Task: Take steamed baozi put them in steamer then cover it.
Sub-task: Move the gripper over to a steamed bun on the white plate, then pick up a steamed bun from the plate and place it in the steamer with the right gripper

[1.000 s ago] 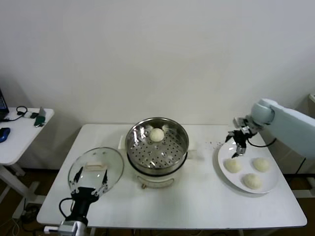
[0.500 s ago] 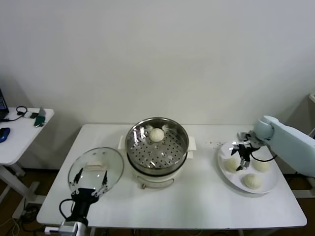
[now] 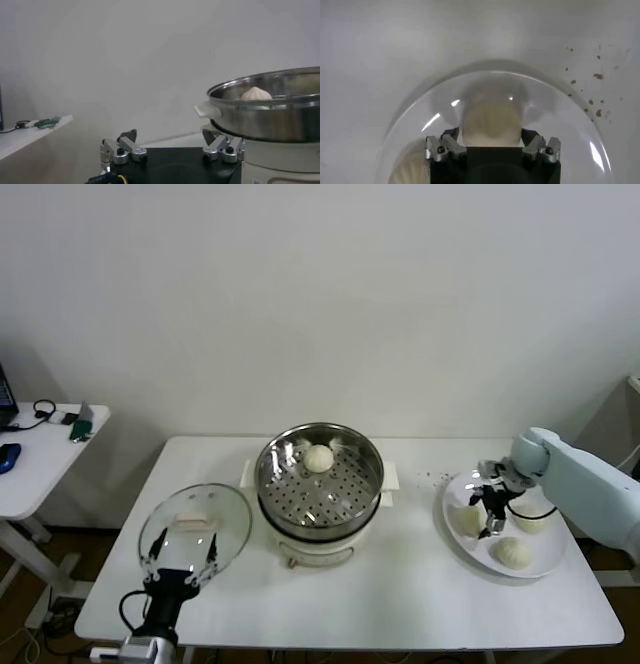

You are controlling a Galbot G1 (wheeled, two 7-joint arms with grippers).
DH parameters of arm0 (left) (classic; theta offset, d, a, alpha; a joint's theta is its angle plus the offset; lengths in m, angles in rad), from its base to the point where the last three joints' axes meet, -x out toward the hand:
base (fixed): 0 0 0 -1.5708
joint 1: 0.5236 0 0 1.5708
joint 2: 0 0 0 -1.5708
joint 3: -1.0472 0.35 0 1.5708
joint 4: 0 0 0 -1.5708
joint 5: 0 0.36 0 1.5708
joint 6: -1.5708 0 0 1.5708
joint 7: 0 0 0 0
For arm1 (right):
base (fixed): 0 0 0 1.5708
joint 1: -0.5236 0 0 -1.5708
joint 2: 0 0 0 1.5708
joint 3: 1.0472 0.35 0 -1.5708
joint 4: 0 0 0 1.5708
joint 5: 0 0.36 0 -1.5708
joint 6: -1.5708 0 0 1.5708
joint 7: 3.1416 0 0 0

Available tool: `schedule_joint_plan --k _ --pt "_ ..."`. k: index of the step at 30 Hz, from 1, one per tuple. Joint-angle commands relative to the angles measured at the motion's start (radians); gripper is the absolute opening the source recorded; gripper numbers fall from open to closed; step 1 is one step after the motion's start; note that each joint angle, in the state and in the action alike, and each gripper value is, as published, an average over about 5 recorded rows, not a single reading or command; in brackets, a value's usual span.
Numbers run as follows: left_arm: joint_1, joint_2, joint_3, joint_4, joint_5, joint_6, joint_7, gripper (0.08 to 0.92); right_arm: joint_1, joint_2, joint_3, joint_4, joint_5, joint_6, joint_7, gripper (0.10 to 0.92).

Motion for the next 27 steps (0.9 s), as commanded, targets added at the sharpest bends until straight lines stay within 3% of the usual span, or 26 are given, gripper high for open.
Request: schedule_joint_plan --k 1,7,13,27 --pt "0.001 -0.003 0.001 -0.001 0.002 0.0 0.0 0.823 -0.008 0.012 0.03 -0.032 -0.013 0.012 -0.01 0.733" --pt "0.004 -0.004 -0.001 -0.001 0.002 -0.002 -0.001 0.823 0.004 0.002 0.028 -0.024 0.017 0.009 -0.01 0.706" --pt "0.006 -0.006 0.001 -0.003 0.002 -0.002 -0.001 0.823 0.136 -0.025 -0.09 0.02 0.14 -0.025 0.004 0.704" --pt "0.002 -0.014 0.039 -0.019 0.014 -0.002 0.0 0.823 0.696 0.127 -0.55 0.125 0.633 -0.164 0.043 0.706"
